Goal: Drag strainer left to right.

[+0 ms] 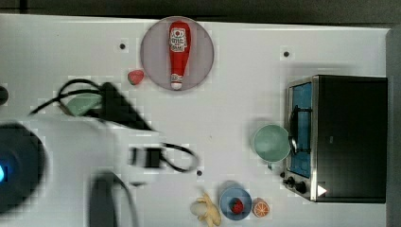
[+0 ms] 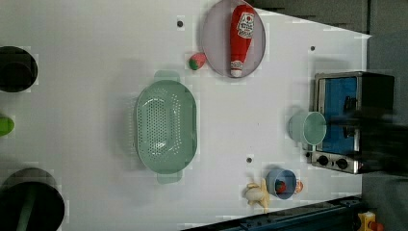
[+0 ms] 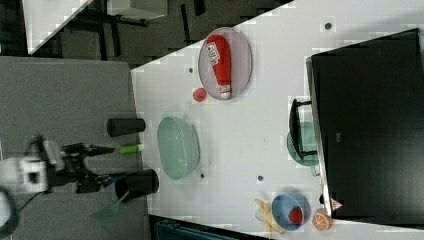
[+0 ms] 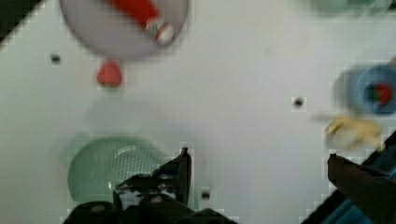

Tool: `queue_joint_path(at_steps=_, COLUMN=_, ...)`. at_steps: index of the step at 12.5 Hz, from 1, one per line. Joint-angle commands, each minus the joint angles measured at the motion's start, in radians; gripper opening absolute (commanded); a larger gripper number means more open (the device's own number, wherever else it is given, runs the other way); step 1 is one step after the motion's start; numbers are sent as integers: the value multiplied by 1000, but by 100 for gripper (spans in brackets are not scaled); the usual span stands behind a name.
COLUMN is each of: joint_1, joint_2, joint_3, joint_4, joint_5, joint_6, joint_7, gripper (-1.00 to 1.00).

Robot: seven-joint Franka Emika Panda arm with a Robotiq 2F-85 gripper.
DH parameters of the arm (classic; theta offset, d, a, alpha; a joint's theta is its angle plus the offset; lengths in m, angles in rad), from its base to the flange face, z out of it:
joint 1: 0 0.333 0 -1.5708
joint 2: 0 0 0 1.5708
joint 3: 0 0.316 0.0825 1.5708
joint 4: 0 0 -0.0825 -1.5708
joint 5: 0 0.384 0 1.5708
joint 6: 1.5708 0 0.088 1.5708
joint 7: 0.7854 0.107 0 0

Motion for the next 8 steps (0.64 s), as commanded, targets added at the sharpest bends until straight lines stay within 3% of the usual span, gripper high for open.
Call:
queue_joint_path(at_steps=1, joint_1=3, joint_2=89, joint_3=147, joint_4=-41, joint_5=-12, joint_6=82, joint_7=379, gripper=100)
queue_joint_path(at_steps=4, joint_1=5, joint_2=243, joint_3=237, joint_4=-80, joint_5=-13, joint_6=253, joint_7=601, gripper=100)
queue_joint_path(at_steps=8, joint_1=9, joint_2=428, joint_3=256, joint_4=-172, joint_5=-16, joint_6=529, joint_7=793, gripper=100)
